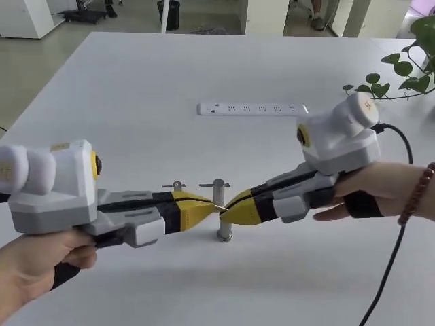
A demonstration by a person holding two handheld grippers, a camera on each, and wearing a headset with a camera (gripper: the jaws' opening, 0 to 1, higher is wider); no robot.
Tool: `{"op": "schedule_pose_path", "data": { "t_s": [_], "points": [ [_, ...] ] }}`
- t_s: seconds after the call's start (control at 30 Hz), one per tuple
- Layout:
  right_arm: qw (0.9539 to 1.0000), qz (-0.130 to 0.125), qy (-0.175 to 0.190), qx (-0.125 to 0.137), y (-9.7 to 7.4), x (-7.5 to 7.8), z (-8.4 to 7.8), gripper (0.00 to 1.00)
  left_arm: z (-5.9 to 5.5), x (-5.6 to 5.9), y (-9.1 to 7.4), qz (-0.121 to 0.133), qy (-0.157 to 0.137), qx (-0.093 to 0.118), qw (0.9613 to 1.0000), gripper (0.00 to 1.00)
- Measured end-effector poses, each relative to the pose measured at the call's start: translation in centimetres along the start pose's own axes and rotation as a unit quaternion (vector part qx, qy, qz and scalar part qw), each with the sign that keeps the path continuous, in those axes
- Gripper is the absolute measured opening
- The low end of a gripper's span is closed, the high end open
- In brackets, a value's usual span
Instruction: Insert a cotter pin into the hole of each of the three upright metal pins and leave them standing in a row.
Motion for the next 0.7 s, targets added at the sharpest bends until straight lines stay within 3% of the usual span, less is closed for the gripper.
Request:
{"op": "schedule_pose_path", "data": {
  "t_s": [0.3, 0.47, 0.57, 0.63, 0.7],
  "points": [
    [0.9997, -0.005, -0.014, -0.02, -0.02, -0.25, 0.17, 0.01, -0.2, 0.14, 0.28, -0.005, -0.003, -0.011, 0.9999, 0.0],
    [0.9983, -0.006, -0.047, -0.034, -0.03, -0.38, 0.18, 0.0, -0.27, 0.13, 0.33, -0.005, -0.001, -0.013, 0.9999, 0.01],
    [0.9969, -0.012, -0.061, -0.05, 0.11, -0.3, 0.14, 0.0, -0.5, 0.04, 0.43, 0.007, 0.014, -0.019, 0.9997, 0.02],
    [0.9961, -0.011, -0.066, -0.058, 0.22, -0.39, 0.11, 0.0, -0.74, -0.28, 0.43, 0.025, -0.008, -0.029, 0.9992, 0.04],
    [0.9939, -0.023, -0.078, -0.074, 0.23, -0.21, 0.05, 0.0, -0.77, -0.45, 0.43, 0.028, 0.012, -0.029, 0.9991, 0.05]
  ]
}}
Point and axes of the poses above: the centre of the closed fingertips' face, and the gripper's own axes: y roughly forward along the fingers, x roughly to its right, z roughly out of its top, the point moved 9 cm from there along -y, roughly backward along the fingers, and after that the axes turned 5 degrees about z, right-handed, at the moved point
